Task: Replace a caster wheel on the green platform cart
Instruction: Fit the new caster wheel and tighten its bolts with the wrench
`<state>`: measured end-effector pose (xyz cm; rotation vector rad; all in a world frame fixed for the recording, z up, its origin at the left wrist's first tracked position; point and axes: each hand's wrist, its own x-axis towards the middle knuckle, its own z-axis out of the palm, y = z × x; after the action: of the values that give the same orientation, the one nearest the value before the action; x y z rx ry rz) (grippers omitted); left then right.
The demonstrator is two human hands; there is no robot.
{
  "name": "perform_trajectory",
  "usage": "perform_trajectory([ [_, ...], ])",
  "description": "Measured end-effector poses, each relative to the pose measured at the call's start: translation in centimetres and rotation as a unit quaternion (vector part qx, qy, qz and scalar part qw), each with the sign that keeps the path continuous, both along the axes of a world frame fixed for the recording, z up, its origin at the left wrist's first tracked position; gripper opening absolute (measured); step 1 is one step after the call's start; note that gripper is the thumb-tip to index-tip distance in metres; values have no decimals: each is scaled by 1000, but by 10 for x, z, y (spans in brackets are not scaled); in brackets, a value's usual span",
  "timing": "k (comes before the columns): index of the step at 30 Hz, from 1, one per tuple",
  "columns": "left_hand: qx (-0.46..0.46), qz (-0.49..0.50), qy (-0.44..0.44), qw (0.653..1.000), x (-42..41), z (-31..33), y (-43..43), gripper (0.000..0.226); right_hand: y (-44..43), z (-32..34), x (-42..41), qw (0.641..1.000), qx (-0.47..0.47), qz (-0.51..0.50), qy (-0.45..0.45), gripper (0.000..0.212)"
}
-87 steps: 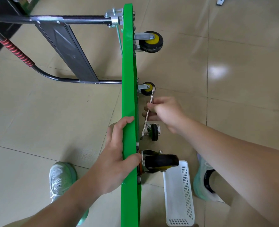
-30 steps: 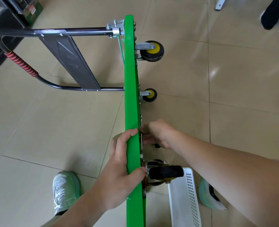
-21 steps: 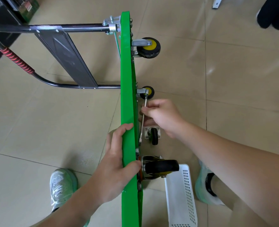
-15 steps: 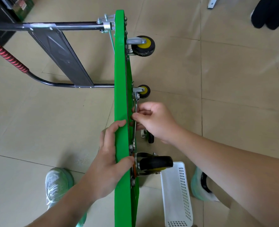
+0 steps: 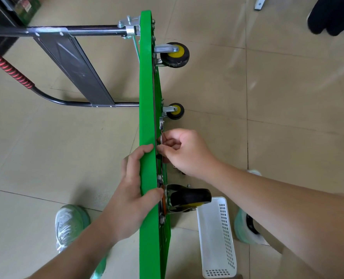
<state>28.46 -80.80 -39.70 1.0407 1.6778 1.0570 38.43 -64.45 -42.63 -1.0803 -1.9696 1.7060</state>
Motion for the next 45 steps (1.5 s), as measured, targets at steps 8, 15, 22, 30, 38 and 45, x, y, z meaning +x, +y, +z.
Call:
perform_trajectory([
  [8, 8, -1, 7, 1000, -1, 0, 0, 78, 7, 0, -7, 999, -45, -6, -13, 8],
  [15, 15, -2, 4, 1000, 0, -1, 0, 78, 10, -1, -14, 998, -54, -29, -26, 15],
  [22, 9, -4, 29, 1000, 0, 0, -1, 81, 15, -3, -17, 997, -62, -38, -35, 9],
  [30, -2, -6, 16, 1000, 0, 3, 1, 79, 18, -5, -19, 994, -92, -47, -40, 9],
  [38, -8, -5, 27, 1000, 1, 3, 0, 82, 21, -11, -27, 982, -170, -64, -51, 10],
  [45, -9, -8, 26, 1000, -1, 5, 0, 82, 24, -11, -34, 973, -208, -64, -83, 11],
])
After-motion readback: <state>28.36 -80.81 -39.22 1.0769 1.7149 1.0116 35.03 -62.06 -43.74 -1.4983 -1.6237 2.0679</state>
